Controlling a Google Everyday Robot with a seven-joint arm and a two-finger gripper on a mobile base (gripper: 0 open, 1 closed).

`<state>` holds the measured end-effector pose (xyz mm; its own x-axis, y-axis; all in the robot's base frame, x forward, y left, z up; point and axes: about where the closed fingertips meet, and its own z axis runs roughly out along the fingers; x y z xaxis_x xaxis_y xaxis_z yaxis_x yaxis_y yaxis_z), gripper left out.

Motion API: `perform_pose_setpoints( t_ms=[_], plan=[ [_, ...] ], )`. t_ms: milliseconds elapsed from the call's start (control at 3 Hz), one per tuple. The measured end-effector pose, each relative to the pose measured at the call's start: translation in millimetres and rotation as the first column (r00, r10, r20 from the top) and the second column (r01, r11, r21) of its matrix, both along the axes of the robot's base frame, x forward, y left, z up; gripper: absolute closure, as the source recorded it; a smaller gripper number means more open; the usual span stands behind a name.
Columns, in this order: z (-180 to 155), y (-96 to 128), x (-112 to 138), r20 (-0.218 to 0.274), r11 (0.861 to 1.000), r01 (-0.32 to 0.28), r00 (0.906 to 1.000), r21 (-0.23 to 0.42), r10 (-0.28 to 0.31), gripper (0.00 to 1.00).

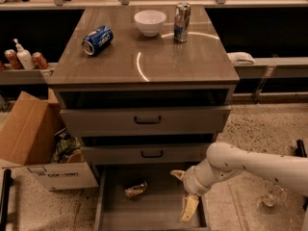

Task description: Pick orange can from bottom drawer and place on counter

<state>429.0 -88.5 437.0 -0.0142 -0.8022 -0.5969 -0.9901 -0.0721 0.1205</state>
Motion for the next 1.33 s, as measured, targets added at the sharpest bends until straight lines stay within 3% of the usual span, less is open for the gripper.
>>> perform_pose_setpoints(
  t_ms=[333, 1000, 1333],
  plan=[
    [0.0, 0.0, 0.0, 0.000, 1.000, 0.000, 1.0000, 0.000, 0.000, 0.00],
    [-87.4, -21.6, 19.0, -0.043, 0.992, -0.079, 0.9962, -0.096, 0.075, 0.00],
    [-128.4, -28.5, 31.8, -0.015, 0.989, -0.113, 0.9936, -0.099, 0.112, 0.00]
  ],
)
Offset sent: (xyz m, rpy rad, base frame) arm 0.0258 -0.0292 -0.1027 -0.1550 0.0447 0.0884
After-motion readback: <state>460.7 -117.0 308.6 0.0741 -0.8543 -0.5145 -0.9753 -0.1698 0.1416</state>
